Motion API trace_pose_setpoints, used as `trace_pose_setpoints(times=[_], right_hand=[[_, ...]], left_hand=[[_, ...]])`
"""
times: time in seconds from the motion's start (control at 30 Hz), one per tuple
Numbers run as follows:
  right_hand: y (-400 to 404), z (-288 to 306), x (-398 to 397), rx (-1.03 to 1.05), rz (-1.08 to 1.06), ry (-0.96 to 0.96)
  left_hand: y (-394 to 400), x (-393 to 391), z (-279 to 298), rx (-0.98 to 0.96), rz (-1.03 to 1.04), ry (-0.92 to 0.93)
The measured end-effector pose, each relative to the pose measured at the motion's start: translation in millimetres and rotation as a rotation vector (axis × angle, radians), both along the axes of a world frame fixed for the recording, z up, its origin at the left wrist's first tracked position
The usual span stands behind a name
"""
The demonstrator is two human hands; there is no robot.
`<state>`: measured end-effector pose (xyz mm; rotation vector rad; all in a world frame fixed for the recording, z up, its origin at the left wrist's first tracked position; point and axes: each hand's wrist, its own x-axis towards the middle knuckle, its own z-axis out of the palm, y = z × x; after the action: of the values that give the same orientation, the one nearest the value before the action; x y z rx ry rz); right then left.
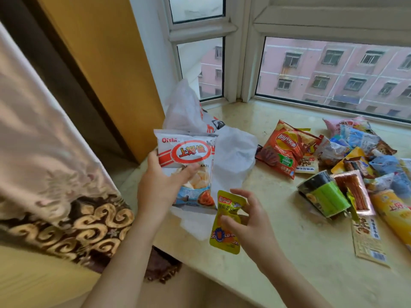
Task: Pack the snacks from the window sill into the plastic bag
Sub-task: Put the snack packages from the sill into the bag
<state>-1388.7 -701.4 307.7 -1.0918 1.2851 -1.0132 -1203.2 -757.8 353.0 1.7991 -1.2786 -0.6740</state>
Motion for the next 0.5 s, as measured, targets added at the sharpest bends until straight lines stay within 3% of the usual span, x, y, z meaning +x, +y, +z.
trace_pose_setpoints(times=[0.2, 0.5], right_hand=[[-8, -11, 71, -0.063, -0.06, 0.062], [5, -24, 141, -0.19, -0.02, 0.349]], left_hand=[[-14, 54, 0, 0.03, -0.043, -0.095], [-35, 115, -8, 0.038, -0.072, -0.122]])
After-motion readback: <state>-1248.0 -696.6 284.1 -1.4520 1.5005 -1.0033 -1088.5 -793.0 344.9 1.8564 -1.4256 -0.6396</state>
